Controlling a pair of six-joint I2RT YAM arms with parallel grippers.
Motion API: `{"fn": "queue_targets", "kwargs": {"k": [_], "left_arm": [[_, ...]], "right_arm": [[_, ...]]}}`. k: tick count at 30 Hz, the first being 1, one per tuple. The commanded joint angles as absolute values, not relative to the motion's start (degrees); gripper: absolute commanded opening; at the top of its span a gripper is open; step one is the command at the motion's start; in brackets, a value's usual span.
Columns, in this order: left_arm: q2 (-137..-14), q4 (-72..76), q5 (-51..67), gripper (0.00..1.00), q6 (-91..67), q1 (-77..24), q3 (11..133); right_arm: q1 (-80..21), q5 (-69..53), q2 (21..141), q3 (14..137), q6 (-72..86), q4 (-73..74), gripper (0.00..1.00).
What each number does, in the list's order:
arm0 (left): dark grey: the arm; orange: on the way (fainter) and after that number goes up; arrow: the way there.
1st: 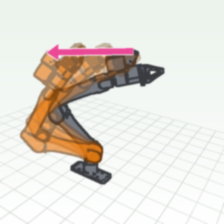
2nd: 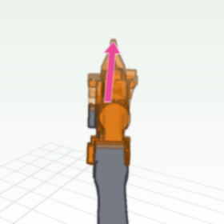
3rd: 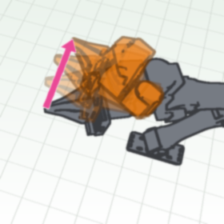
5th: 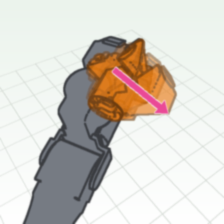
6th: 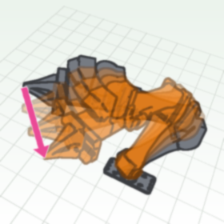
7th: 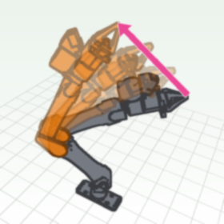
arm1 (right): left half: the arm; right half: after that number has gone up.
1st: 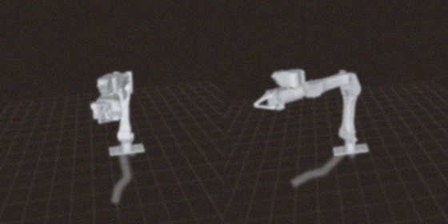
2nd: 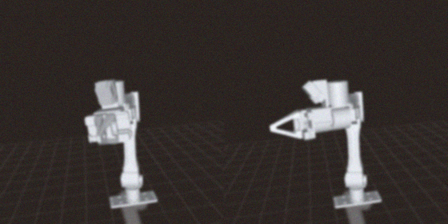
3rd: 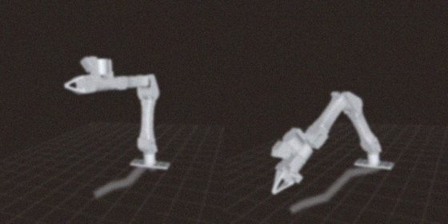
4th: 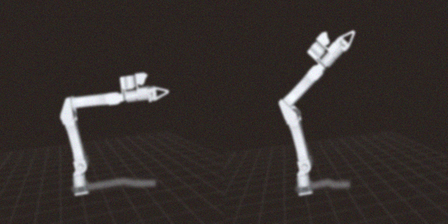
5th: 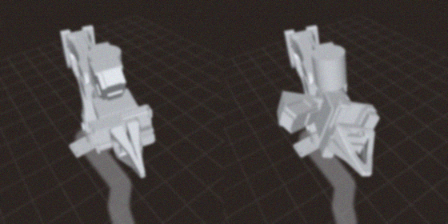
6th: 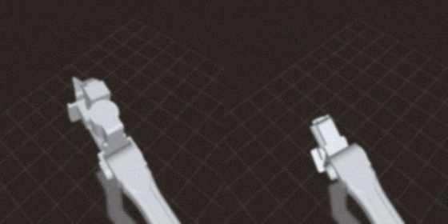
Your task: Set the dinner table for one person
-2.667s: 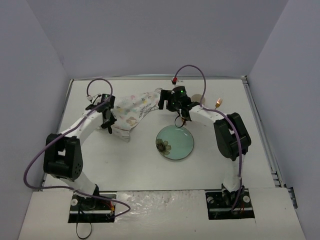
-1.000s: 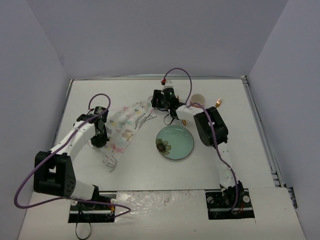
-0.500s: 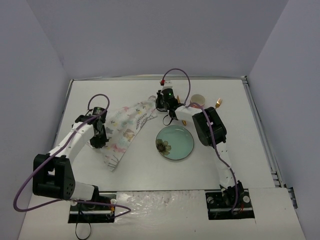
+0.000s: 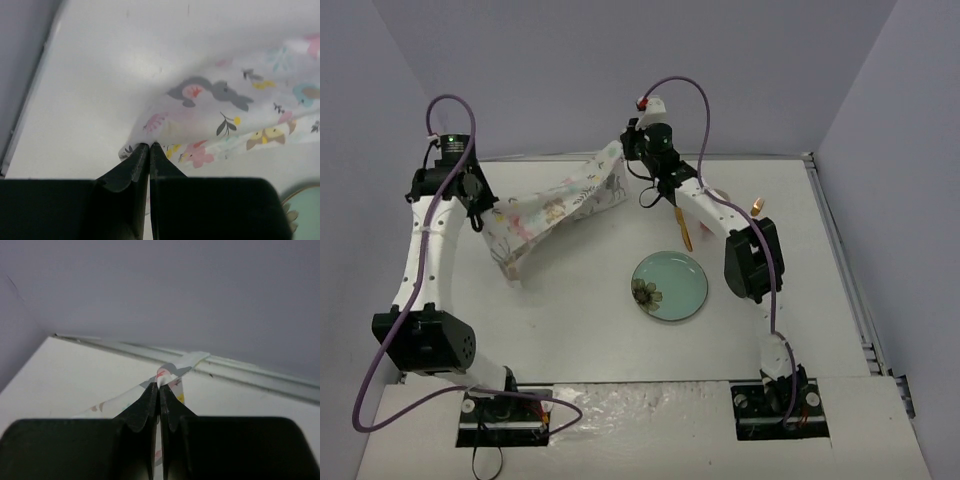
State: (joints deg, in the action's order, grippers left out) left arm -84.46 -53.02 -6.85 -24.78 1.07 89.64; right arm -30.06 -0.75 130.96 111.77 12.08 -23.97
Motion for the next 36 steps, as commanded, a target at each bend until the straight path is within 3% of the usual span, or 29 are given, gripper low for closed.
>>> {"fn": "queue_targets", "kwargs": {"k": [1, 4, 8, 18, 19, 20, 23, 24, 27, 36], "left_arm": [[-88.4, -57.1, -6.8, 0.0, -23.3, 6.2, 110.4], [-89.5, -58.3, -6.4, 0.0, -22.3, 7.7, 119.0], [-86.9, -56.6, -4.3, 0.0, -20.3, 7.7, 118.0], [-79.2, -42.9, 3.3, 0.01, -25.4, 7.4, 76.4], [-79.6, -42.3, 3.4, 0.04, -26.1, 7.4, 73.9], [-80.1, -41.5, 3.5, 0.15, -26.5, 7.5, 72.0], [-81.9, -40.8, 3.4, 0.6, -27.7, 7.5, 68.5], [-82.0, -40.9, 4.2, 0.66, -27.9, 7.4, 68.2], [-80.2, -41.2, 5.7, 0.74, -29.0, 6.7, 66.7], [-67.4, -37.1, 4.6, 0.75, -36.5, 5.1, 48.3]], "right_arm": [[-30.4, -4.2, 124.9, 122.5, 12.2, -26.7, 0.0], [-30.4, -5.5, 122.9, 123.9, 12.7, -28.7, 0.0], [-30.4, -5.5, 115.8, 113.4, 12.9, -33.6, 0.0], [-29.7, -3.5, 113.0, 84.7, 11.9, -39.3, 0.0], [-29.6, -3.6, 113.7, 82.6, 12.1, -39.6, 0.0], [-29.4, -3.7, 114.6, 80.5, 12.4, -39.8, 0.0], [-29.3, -4.2, 118.0, 78.2, 13.0, -39.7, 0.0], [-29.2, -4.3, 118.6, 77.5, 13.2, -39.6, 0.0], [-28.9, -4.4, 118.4, 75.4, 13.6, -39.7, 0.0], [-27.8, -3.2, 114.6, 72.2, 13.8, -39.7, 0.0]]}}
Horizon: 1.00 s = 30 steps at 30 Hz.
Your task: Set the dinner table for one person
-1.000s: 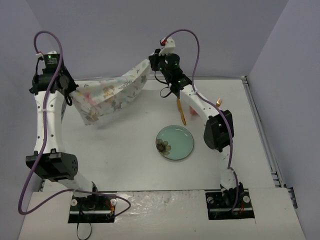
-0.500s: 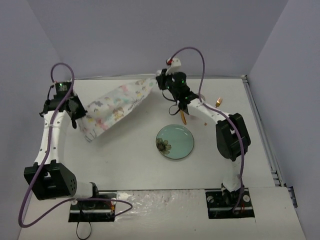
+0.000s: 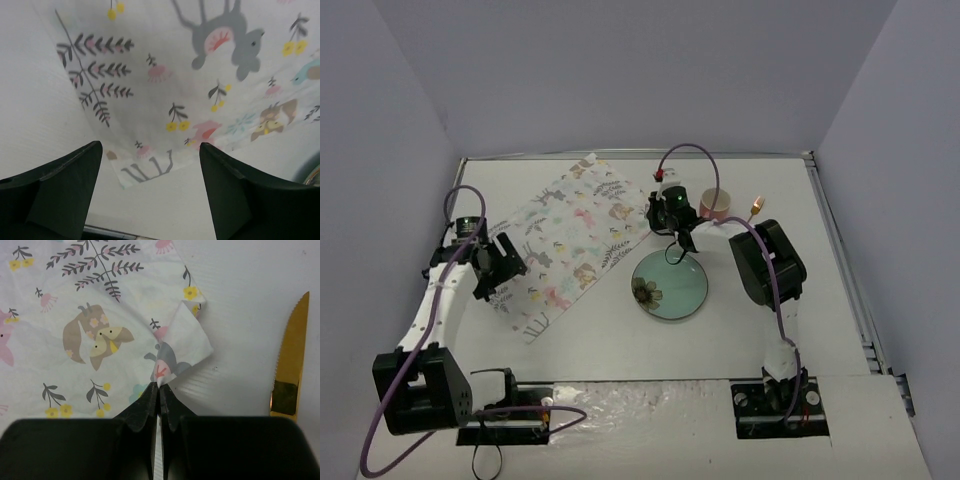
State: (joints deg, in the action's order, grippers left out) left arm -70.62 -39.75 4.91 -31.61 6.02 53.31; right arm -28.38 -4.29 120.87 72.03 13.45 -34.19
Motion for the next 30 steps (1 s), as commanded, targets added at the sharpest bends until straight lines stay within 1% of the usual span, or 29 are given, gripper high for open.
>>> {"fn": "queue_targets", "kwargs": {"k": [1, 7, 9, 11, 12, 15, 17, 19, 21, 24, 28, 30], "left_arm": [[-67.5, -36.4, 4.5, 0.75, -37.1, 4.8, 47.2], [-74.4, -31.5, 4.9, 0.74, -40.1, 2.7, 47.9], [-76.9, -31.4, 4.9, 0.73, -40.1, 2.7, 48.9], [-77.6, -31.6, 4.9, 0.73, -39.8, 2.7, 49.8], [-77.3, -31.9, 4.8, 0.73, -39.5, 2.7, 50.4], [-76.1, -34.2, 3.2, 0.75, -38.1, 2.7, 53.4], [-75.5, -35.5, 1.7, 0.76, -36.2, 2.7, 55.8], [-75.4, -36.1, 0.0, 0.76, -35.2, 2.7, 58.0], [-75.9, -36.1, -1.5, 0.76, -34.0, 2.7, 59.6], [-78.1, -35.6, -1.7, 0.76, -33.4, 2.7, 61.6], [-83.0, -35.7, -1.4, 0.76, -33.2, 2.7, 65.1], [-85.3, -35.1, -1.8, 0.75, -33.3, 2.8, 65.8]], "right_arm": [[-27.8, -3.2, 114.6, 72.1, 13.9, -39.8, 0.0], [-26.8, -3.4, 116.2, 73.4, 14.7, -38.1, 0.0], [-26.2, -3.4, 117.0, 74.2, 15.0, -36.8, 0.03], [-25.8, -3.6, 117.4, 75.5, 15.0, -34.4, 0.13], [-25.8, -3.5, 117.4, 75.6, 14.7, -33.6, 0.2], [-25.8, -1.5, 115.5, 74.9, 14.3, -32.8, 0.33], [-25.8, -0.2, 112.7, 75.1, 14.2, -32.2, 0.43], [-25.8, -0.2, 111.2, 76.2, 13.3, -30.1, 0.5], [-26.1, -0.3, 109.4, 78.0, 12.3, -28.6, 0.53], [-26.7, -2.1, 109.2, 80.5, 11.5, -26.6, 0.54], [-27.2, -7.3, 111.4, 83.5, 12.5, -25.8, 0.6], [-27.4, -8.6, 113.0, 85.5, 13.4, -25.2, 0.6]]}}
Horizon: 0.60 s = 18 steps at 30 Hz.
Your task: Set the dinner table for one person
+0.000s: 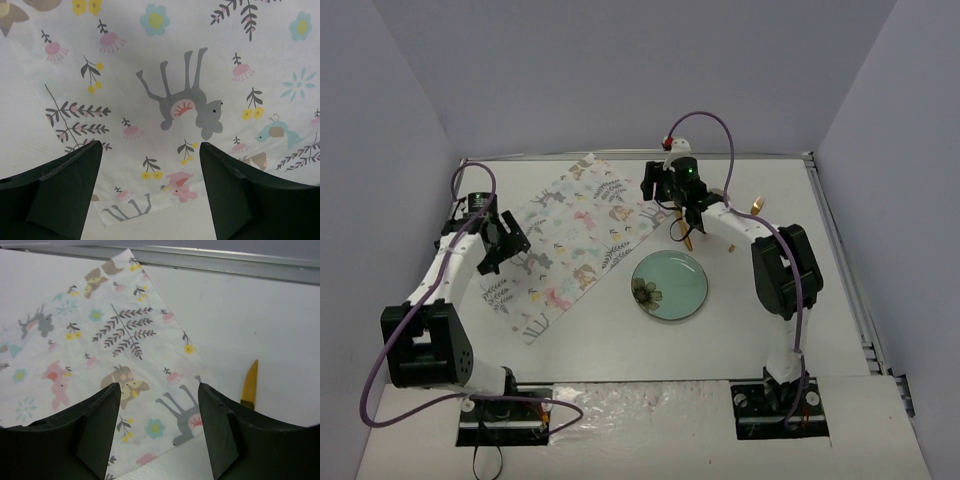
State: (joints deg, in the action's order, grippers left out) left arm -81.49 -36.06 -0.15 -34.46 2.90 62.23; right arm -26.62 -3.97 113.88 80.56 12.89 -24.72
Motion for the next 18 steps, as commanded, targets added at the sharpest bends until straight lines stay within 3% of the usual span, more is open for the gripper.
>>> {"fn": "queue_targets", "kwargs": {"k": [1, 11, 18], "left_arm": [[-86.3, -35.0, -2.2, 0.75, -33.3, 2.8, 66.2], [-95.3, -34.8, -5.3, 0.7, -34.1, 3.1, 70.0], [-98.6, -34.0, -6.6, 0.69, -34.9, 3.1, 68.5]], "right_arm": [[-27.5, -8.9, 114.0, 86.0, 13.7, -25.2, 0.6], [-27.6, -10.9, 124.3, 89.0, 17.0, -27.5, 0.6], [-26.9, -7.4, 126.9, 84.5, 18.6, -30.0, 0.59]]}}
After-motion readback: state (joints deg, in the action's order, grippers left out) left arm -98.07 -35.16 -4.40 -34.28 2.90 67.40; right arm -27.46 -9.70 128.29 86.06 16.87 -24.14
